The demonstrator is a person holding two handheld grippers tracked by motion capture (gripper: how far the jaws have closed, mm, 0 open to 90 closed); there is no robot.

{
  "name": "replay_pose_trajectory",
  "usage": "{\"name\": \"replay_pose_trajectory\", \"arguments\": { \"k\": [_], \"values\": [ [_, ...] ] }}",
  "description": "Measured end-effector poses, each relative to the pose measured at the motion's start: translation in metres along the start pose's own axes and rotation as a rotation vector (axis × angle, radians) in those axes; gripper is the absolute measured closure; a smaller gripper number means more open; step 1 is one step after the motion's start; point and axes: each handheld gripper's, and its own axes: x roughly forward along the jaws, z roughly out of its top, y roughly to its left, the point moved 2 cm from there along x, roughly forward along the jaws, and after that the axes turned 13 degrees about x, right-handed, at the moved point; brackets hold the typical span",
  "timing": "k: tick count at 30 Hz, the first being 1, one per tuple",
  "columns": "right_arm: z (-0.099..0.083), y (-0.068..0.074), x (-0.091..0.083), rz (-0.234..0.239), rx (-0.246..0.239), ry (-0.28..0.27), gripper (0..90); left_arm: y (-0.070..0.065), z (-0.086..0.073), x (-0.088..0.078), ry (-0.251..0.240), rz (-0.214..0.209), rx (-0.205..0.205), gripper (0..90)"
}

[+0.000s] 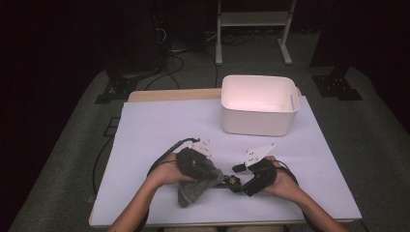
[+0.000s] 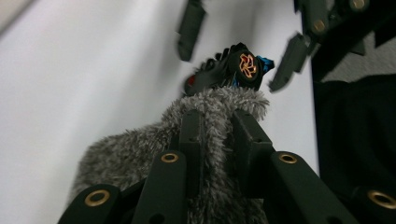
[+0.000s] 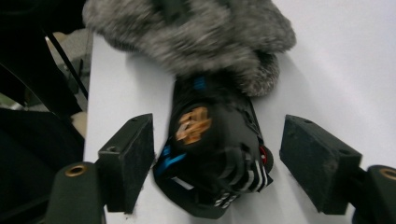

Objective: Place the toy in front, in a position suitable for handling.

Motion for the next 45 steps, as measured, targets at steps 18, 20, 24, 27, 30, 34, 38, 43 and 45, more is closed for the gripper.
{"name": "replay_pose_trajectory", "arguments": {
  "k": [18,20,24,27,30,34,38,43,45],
  "values": [
    [-0.02,0.012,0.027,-0.019,-0.055,0.126,22.4,-0.02,-0.019,0.014,-0.039,-0.046,-0.018,74.3],
    [-0.02,0.012,0.026,-0.048,-0.1,0.136,23.0,-0.016,-0.015,0.016,-0.04,-0.04,-0.014,74.4],
    [-0.016,0.01,0.025,-0.084,-0.161,0.153,23.2,-0.005,0.0,0.02,-0.051,-0.009,0.005,74.5],
    [-0.014,0.003,0.022,-0.1,-0.183,0.161,23.1,0.002,0.012,0.028,-0.032,-0.004,0.025,74.4],
    [-0.021,-0.002,0.022,-0.079,-0.155,0.133,23.0,0.001,0.013,0.035,-0.007,-0.006,0.026,69.0],
    [-0.022,-0.002,0.022,-0.085,-0.158,0.122,22.9,-0.003,0.01,0.03,-0.019,0.015,0.02,57.3],
    [-0.023,-0.002,0.022,-0.082,-0.152,0.115,22.9,-0.007,0.006,0.017,-0.006,0.06,-0.004,40.4],
    [-0.023,-0.002,0.022,-0.081,-0.149,0.116,22.9,-0.01,0.003,0.012,0.012,0.08,-0.011,27.8],
    [-0.023,-0.002,0.022,-0.081,-0.148,0.116,22.9,-0.012,0.003,0.015,0.019,0.068,0.0,27.5]
  ]
}}
